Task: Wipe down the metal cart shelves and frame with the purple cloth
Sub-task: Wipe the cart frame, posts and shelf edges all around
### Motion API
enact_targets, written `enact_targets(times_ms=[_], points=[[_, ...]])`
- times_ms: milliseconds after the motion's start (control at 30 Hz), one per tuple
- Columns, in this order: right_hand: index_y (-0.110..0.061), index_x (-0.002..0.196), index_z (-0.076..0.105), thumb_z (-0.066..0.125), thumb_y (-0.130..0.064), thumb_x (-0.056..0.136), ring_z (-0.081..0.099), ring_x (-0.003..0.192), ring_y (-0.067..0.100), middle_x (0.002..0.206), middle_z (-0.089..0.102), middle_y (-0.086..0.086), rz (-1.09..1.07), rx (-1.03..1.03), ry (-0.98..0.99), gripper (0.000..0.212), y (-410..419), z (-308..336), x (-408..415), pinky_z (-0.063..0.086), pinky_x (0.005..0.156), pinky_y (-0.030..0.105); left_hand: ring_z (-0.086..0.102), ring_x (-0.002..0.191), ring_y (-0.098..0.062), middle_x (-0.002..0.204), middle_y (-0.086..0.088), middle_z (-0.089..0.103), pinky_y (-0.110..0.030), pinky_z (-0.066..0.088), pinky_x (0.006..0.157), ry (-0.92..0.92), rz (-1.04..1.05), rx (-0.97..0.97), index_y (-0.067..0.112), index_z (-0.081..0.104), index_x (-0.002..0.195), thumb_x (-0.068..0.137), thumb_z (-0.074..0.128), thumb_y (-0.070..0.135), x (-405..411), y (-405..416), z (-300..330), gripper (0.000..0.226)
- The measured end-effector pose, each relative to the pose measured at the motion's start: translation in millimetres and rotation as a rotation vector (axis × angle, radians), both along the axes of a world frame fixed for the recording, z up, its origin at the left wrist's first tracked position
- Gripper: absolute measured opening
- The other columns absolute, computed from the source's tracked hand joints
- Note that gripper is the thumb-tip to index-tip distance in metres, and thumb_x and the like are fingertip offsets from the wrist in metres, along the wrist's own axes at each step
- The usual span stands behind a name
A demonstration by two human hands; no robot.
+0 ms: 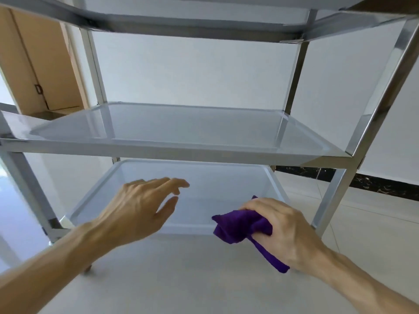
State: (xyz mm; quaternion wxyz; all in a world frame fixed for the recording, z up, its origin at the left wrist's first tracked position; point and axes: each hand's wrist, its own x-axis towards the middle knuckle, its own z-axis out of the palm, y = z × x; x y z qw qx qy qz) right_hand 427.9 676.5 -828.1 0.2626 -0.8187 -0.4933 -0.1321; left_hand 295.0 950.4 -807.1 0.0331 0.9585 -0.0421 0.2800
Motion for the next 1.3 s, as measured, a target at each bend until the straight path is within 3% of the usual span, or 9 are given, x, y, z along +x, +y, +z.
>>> enact_targets(times_ms=[100,367,533,600,800,933,1033,1167,1300], points=[[-0.021,0.110,0.070,0.076,-0.004,0.074,0.063,0.094,0.010,0.099,0.069,-0.013,0.061,0.080,0.008,0.040,23.9,29.4,-12.0,0.053,0.084,0.030,0.065,0.071,0.004,0.093,0.027,0.067,-0.025,0.054,0.051,-0.078,0.028,-0.085,0.038,0.059,0.119,0.095,0.050,0.033,-9.0,-0.6,45.1,0.026],[-0.020,0.113,0.069,0.070,0.003,0.073,0.062,0.093,0.009,0.100,0.067,-0.012,0.113,0.186,0.136,0.046,60.1,151.8,-42.0,0.053,0.080,0.032,0.066,0.085,-0.001,0.105,0.021,0.064,-0.037,0.058,0.057,-0.082,0.061,-0.283,0.032,0.057,0.124,0.096,0.048,0.034,-38.8,3.4,162.1,0.029],[-0.014,0.110,0.070,0.067,0.001,0.075,0.064,0.096,0.015,0.102,0.068,-0.007,0.156,0.195,0.138,0.038,69.2,268.1,-55.4,0.052,0.084,0.034,0.061,0.086,0.004,0.105,0.018,0.065,-0.017,0.050,0.055,-0.056,0.076,-0.319,0.026,0.062,0.122,0.101,0.048,0.027,-51.0,7.7,265.1,0.025],[-0.013,0.108,0.071,0.068,0.002,0.076,0.064,0.095,0.015,0.101,0.068,-0.006,0.170,0.226,0.131,0.035,71.2,320.0,-57.9,0.052,0.084,0.032,0.059,0.083,0.003,0.103,0.019,0.064,-0.018,0.049,0.051,-0.045,0.065,-0.315,0.025,0.064,0.119,0.098,0.050,0.025,-52.1,8.9,314.0,0.025],[-0.013,0.108,0.066,0.068,0.000,0.075,0.061,0.090,0.009,0.100,0.066,-0.009,0.130,0.368,0.151,0.036,79.3,445.2,-44.7,0.045,0.080,0.015,0.057,0.084,-0.006,0.102,0.012,0.063,-0.018,0.048,0.066,-0.059,0.005,-0.298,0.019,0.066,0.114,0.098,0.049,0.026,-33.6,22.8,427.4,0.024],[-0.016,0.107,0.067,0.064,-0.010,0.079,0.060,0.097,0.017,0.102,0.066,-0.009,-0.013,0.250,0.145,0.029,96.8,464.2,0.3,0.048,0.089,0.033,0.050,0.118,-0.024,0.136,0.004,0.052,-0.040,0.043,0.094,0.188,0.273,-0.263,0.025,0.055,0.134,0.101,0.047,0.042,-6.9,47.7,435.8,0.038],[-0.016,0.114,0.067,0.067,-0.009,0.084,0.059,0.107,0.021,0.110,0.067,-0.006,-0.152,0.019,0.193,0.031,98.2,441.2,47.3,0.043,0.096,0.043,0.017,0.148,-0.026,0.162,0.003,0.018,-0.048,0.016,0.119,0.452,0.412,-0.288,0.038,0.026,0.152,0.096,0.030,0.061,13.9,67.5,418.0,0.061],[-0.032,0.107,0.065,0.059,-0.026,0.088,0.058,0.086,0.017,0.081,0.058,-0.025,-0.402,-0.102,0.440,0.021,78.6,405.5,76.3,0.042,0.075,0.029,-0.011,0.153,-0.021,0.166,0.010,-0.012,-0.047,-0.006,0.123,0.705,0.412,-0.379,0.049,-0.009,0.153,0.085,-0.002,0.071,34.0,72.5,375.1,0.072],[-0.033,0.092,0.064,0.056,-0.039,0.086,0.058,0.073,0.014,0.076,0.061,-0.018,-0.489,-0.108,0.378,0.012,64.1,392.8,91.2,0.044,0.063,0.029,-0.023,0.150,-0.026,0.156,0.014,-0.028,-0.050,-0.020,0.117,0.618,0.445,-0.164,0.050,-0.026,0.145,0.083,-0.015,0.076,39.0,53.0,337.9,0.068]])
